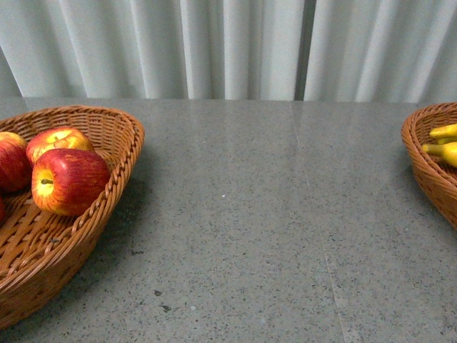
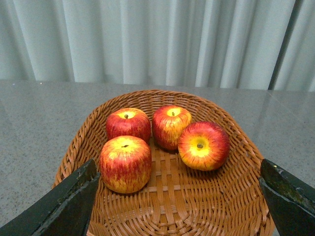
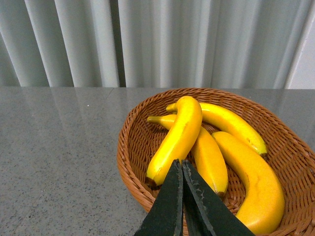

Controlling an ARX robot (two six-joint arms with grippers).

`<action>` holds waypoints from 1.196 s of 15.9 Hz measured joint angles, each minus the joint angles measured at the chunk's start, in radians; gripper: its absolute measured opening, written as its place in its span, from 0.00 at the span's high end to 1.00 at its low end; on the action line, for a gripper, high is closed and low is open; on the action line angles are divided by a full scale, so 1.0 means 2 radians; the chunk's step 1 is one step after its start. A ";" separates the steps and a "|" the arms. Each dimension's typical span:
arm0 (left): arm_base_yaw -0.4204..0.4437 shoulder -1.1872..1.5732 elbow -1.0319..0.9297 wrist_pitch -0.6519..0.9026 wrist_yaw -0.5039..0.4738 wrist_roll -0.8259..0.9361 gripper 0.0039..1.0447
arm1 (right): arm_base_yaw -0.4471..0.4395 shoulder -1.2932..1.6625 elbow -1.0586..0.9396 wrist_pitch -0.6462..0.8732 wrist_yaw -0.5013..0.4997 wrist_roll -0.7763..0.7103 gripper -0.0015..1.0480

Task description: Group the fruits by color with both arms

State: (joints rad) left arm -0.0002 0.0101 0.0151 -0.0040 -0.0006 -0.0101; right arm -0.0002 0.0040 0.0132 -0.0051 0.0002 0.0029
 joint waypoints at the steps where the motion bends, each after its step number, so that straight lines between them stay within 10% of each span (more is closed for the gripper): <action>1: 0.000 0.000 0.000 0.000 0.000 0.000 0.06 | 0.000 0.000 0.000 0.000 0.000 0.000 0.98; 4: 0.000 0.000 0.000 0.000 0.000 0.000 0.06 | 0.000 0.000 0.000 0.000 0.000 0.000 0.98; 12: 0.000 0.000 0.000 0.000 0.000 0.000 0.06 | 0.000 0.000 0.000 0.000 0.000 0.000 0.08; 19: 0.000 0.000 0.000 0.000 0.000 0.000 0.06 | 0.000 0.000 0.000 0.000 0.000 0.000 0.06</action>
State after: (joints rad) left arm -0.0002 0.0101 0.0151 -0.0040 -0.0002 -0.0101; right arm -0.0002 0.0040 0.0132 -0.0051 -0.0002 0.0029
